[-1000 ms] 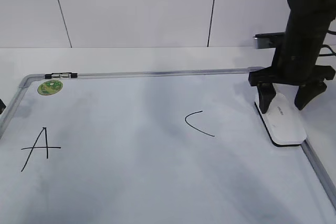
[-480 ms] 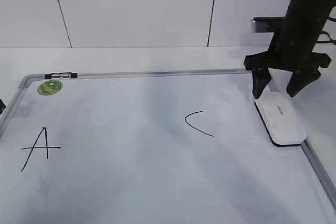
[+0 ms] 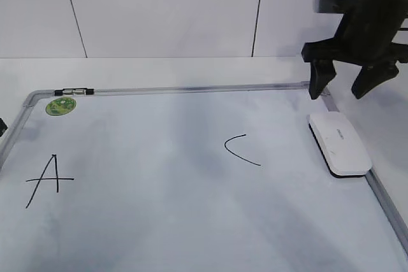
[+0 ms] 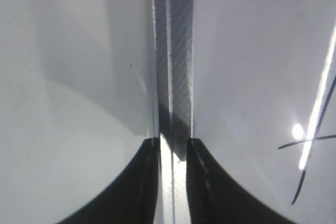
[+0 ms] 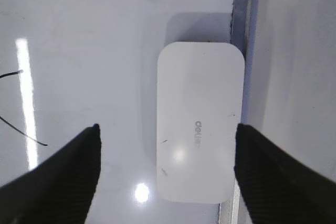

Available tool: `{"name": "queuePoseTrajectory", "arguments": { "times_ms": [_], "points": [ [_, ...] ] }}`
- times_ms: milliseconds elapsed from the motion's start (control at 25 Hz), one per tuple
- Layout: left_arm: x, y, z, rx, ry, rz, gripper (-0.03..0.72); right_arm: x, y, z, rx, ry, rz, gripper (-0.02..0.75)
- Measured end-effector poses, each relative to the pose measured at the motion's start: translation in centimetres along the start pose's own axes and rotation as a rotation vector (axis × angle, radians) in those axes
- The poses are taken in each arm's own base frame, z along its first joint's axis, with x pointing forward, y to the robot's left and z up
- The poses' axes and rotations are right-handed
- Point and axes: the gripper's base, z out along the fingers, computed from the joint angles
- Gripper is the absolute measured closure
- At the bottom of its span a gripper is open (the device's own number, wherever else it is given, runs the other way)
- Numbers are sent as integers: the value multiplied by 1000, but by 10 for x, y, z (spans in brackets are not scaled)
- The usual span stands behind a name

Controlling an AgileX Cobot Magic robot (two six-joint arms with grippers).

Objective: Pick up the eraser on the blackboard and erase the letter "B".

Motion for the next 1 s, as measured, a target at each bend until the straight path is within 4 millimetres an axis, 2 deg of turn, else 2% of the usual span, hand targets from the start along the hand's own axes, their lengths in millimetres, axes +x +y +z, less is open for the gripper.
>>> {"name": "queuePoseTrajectory", "arguments": {
  "times_ms": [320, 520, 640, 800, 1000],
  "points": [
    [-15, -7, -32, 17, 2, 29, 502, 10, 0, -39, -14, -91, -3, 148],
    [-16, -8, -39, 20, 22, 22, 493, 24, 0, -71, -28, -163, -4, 155],
    [-14, -9, -45, 17, 5, 25, 491, 38, -1, -88, -34, -198, -5, 192],
    [-7, -15, -67, 9, -55, 34, 491, 61, -2, -108, -44, -233, -6, 253],
    [19, -24, -102, -10, -147, 57, 491, 99, -6, -126, -51, -263, -6, 314]
  ]
}}
